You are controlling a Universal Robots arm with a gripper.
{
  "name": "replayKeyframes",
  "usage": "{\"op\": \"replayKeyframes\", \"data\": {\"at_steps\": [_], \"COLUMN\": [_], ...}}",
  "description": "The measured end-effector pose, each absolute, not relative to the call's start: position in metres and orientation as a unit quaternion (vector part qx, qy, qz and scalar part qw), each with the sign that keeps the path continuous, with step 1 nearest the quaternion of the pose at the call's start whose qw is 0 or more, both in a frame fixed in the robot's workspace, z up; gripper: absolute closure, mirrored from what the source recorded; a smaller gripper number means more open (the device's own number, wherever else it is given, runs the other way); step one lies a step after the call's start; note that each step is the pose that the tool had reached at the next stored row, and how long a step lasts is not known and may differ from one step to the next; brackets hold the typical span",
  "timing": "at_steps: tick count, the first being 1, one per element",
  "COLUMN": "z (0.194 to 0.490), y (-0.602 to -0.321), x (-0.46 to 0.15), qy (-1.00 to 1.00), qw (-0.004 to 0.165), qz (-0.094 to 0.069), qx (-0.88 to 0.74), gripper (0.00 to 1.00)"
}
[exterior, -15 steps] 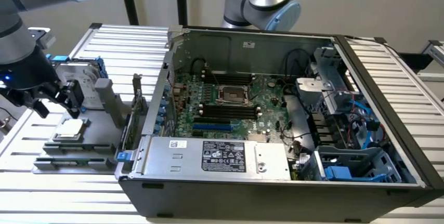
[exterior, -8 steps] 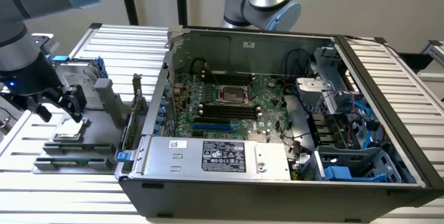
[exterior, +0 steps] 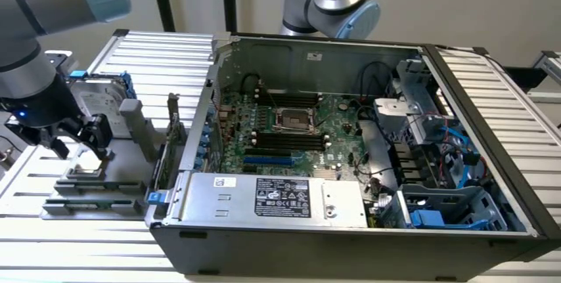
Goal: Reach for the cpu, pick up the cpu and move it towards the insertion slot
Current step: 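Pick up the cpu and move it towards the insertion slot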
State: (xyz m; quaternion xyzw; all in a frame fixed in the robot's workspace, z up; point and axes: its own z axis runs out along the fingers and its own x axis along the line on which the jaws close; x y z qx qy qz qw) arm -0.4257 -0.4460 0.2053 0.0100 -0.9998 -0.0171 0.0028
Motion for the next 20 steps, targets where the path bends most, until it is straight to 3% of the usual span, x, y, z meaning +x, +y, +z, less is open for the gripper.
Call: {"op": "replayKeyframes", "data": {"at_steps": [20], "z": [0.192], "y": [-0.442], "x": [-0.426], "qy": [-1.0], "qw": [0.003], "qz": [-0.017], "qx": [0.01], "gripper": [0.29]}}
